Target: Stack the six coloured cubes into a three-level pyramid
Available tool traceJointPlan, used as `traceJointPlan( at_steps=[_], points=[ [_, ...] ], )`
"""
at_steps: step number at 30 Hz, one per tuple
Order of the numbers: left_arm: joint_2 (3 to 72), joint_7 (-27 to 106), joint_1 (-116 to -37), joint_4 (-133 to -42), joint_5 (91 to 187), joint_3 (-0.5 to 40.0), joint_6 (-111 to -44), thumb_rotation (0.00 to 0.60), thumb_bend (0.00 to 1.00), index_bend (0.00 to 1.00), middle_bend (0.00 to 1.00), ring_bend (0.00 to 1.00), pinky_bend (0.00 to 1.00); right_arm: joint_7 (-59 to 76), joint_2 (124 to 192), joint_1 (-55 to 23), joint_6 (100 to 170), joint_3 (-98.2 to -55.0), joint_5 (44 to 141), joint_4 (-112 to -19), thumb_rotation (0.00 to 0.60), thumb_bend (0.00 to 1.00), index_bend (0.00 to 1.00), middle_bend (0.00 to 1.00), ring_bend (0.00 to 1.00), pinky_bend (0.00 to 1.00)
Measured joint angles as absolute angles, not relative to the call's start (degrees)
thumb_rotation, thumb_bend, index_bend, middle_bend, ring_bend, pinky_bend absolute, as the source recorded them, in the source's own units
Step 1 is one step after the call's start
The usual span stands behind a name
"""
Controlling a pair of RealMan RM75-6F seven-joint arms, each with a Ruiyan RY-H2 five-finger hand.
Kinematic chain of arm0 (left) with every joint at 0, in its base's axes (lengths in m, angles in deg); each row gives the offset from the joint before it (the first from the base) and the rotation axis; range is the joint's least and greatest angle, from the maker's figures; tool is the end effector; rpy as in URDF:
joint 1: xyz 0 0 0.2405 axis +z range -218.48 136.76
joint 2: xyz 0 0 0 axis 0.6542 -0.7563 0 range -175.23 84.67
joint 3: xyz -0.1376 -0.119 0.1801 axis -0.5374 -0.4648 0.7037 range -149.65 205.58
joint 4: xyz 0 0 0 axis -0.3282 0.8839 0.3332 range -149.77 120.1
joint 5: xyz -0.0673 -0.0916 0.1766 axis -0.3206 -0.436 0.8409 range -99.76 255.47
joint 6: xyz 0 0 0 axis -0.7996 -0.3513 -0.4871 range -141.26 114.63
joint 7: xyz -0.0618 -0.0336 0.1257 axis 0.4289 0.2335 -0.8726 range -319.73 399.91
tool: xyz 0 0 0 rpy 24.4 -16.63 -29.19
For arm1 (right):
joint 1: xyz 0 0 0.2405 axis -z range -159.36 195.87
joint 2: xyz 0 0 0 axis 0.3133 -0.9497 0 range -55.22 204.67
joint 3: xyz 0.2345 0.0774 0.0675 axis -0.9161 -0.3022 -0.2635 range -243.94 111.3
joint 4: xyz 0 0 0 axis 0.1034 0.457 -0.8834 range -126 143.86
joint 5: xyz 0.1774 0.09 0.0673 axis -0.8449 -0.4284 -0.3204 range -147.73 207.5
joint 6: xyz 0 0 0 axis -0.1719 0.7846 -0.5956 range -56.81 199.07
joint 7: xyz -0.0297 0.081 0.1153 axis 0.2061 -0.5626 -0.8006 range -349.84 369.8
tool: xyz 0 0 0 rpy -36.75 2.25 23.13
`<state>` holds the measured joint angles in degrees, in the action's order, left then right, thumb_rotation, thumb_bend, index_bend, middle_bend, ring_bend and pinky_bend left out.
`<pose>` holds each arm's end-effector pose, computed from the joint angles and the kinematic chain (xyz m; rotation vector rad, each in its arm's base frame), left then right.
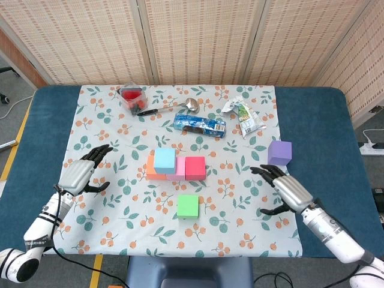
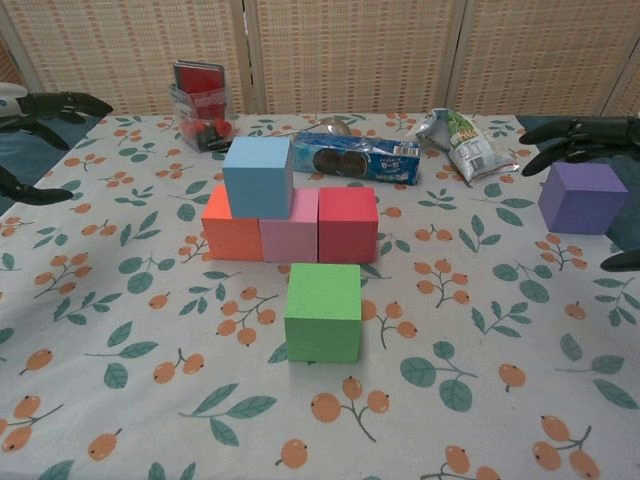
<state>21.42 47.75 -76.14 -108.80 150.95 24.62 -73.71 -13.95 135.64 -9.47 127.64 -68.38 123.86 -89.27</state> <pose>-0.2150 0.3189 0.0953 -1.7132 -1.1486 -1.0296 -0.2201 -0.2624 0.0953 1.8975 -1.3332 1.0725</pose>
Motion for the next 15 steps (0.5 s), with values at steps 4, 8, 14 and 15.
traceJointPlan(
  at_steps=[4,8,14,15],
  points=[
    [21.6,47.4,-75.3,-109.5,151.8,24.8,-74.0,0.6,0.31,0.04,0.02,0.0,0.2,-16.0,138.8,-12.2,125.1,-67.8,125.3,-90.1,0.6,0.0,0.0,0.15,0.0,0.05],
    [21.9,47.7,-74.6,-109.8,152.5,24.9,-74.2,0.6,0.31,0.04,0.02,0.0,0.2,-16.5,142.9,-14.5,122.9,-68.0,125.0,-90.3,0.6,0.0,0.0,0.15,0.0,0.11],
    [22.1,49.6,-74.0,-109.2,153.1,24.7,-73.7,0.6,0.31,0.04,0.02,0.0,0.2,-9.8,149.7,-15.7,121.3,-69.6,119.2,-89.3,0.6,0.0,0.03,0.16,0.0,0.2],
    [22.1,50.1,-73.9,-108.8,153.3,24.6,-73.6,0.6,0.31,0.04,0.02,0.0,0.2,-7.4,151.3,-15.8,121.3,-70.0,117.6,-88.9,0.6,0.0,0.03,0.16,0.0,0.21]
  ],
)
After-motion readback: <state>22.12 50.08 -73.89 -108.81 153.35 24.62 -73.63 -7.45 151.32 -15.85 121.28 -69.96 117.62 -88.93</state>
